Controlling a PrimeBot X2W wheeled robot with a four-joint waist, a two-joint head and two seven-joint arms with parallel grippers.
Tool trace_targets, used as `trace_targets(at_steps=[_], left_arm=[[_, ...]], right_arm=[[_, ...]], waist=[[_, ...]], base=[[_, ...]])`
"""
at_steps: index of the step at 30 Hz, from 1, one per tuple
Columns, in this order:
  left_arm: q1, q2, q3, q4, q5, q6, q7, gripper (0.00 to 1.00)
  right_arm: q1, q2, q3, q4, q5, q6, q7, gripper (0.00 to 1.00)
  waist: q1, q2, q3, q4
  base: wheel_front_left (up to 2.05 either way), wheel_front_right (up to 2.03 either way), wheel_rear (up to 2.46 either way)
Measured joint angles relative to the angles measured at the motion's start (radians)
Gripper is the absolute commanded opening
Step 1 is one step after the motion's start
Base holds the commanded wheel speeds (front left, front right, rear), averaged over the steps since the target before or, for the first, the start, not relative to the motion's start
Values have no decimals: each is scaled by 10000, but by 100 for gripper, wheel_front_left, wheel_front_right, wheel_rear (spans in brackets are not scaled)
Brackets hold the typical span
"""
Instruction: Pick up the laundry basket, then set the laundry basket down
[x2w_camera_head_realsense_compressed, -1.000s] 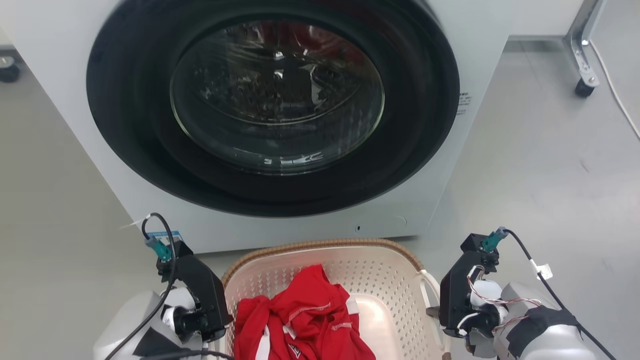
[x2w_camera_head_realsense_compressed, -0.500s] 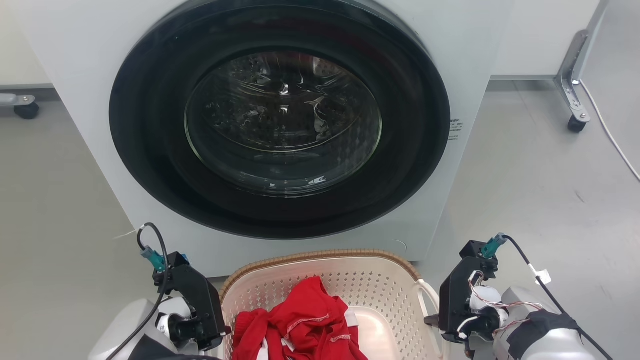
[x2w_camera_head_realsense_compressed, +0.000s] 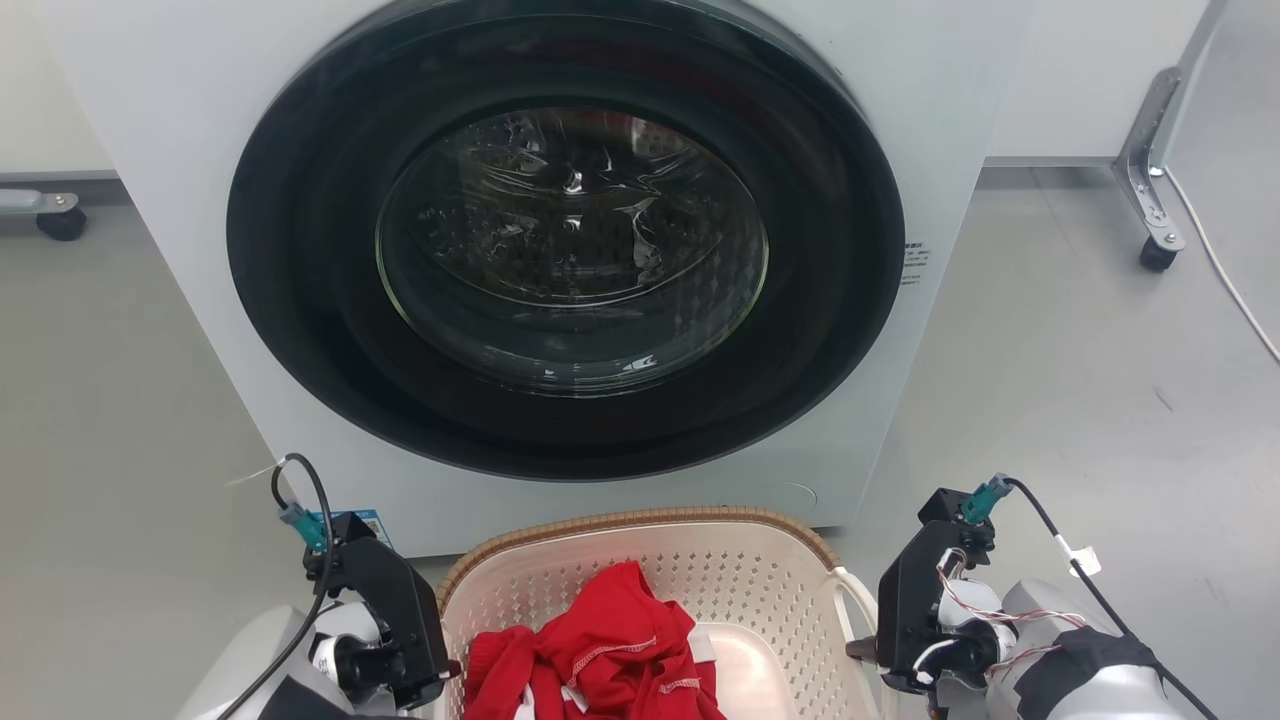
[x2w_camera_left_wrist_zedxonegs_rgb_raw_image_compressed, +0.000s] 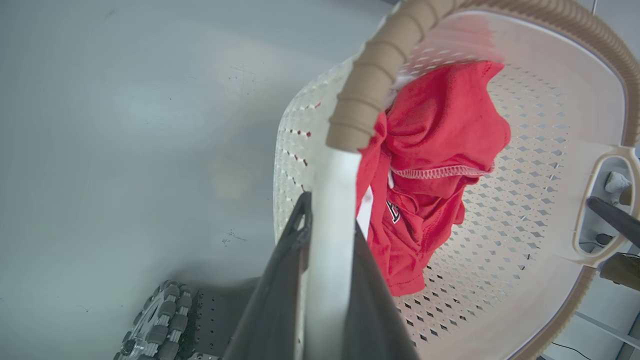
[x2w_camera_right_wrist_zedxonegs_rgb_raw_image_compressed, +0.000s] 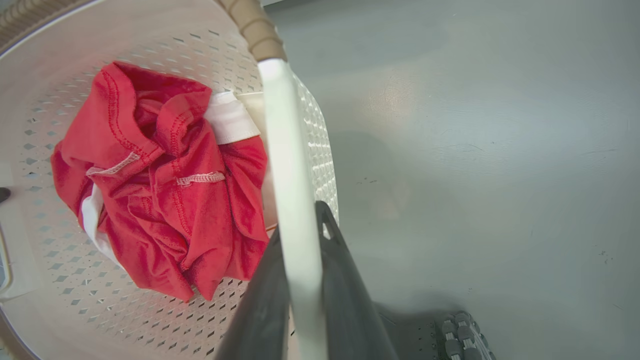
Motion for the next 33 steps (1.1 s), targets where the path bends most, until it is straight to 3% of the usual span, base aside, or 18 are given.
trace_targets(at_steps=[21, 33], left_arm=[[66, 98, -67, -203, -138, 0, -36, 0], [66, 123, -244, -410, -136, 0, -562, 0]], right_arm=[[-37, -23, 192, -59, 313, -12, -4, 0], [-80, -58, 401, -280, 345, -77, -477, 0]], waist=[[0, 0, 192, -7], [0, 0, 540, -47]], base=[[0, 0, 0], [0, 0, 0]])
